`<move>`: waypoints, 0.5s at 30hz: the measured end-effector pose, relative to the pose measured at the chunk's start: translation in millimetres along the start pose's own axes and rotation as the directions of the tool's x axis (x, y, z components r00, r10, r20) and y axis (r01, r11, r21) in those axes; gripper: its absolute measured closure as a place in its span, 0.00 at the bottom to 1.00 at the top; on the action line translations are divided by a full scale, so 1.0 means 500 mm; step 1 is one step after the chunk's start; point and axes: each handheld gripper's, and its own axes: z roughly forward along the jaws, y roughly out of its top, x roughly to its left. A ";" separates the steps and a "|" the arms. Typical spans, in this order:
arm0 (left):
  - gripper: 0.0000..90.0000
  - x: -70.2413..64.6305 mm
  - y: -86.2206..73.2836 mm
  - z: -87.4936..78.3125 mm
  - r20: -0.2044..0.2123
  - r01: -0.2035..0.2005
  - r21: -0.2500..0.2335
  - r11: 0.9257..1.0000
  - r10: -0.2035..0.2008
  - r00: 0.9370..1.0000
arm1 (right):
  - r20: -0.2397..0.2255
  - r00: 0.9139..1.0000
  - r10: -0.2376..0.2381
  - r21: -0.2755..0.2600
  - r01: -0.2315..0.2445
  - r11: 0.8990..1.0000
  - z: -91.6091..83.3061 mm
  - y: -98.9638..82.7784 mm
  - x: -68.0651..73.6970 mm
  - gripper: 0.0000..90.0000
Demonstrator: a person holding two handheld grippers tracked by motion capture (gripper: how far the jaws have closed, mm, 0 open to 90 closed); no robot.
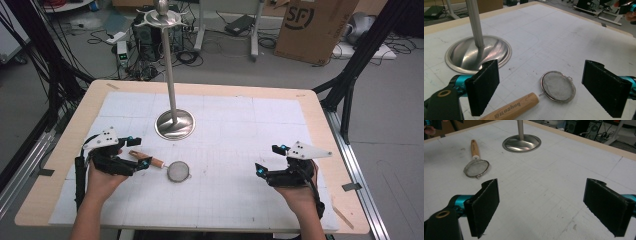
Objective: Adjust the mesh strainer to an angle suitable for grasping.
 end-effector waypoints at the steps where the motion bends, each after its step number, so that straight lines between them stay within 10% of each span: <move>1: 0.17 0.001 0.000 0.000 0.000 -0.002 0.004 1.000 0.002 1.000 | 0.000 1.000 -0.003 0.003 0.003 1.000 0.001 0.000 0.000 0.14; 15: 0.30 0.011 -0.010 0.021 -0.049 0.005 0.072 0.997 -0.002 0.999 | -0.003 1.000 -0.002 0.026 0.002 1.000 0.010 -0.011 0.002 0.14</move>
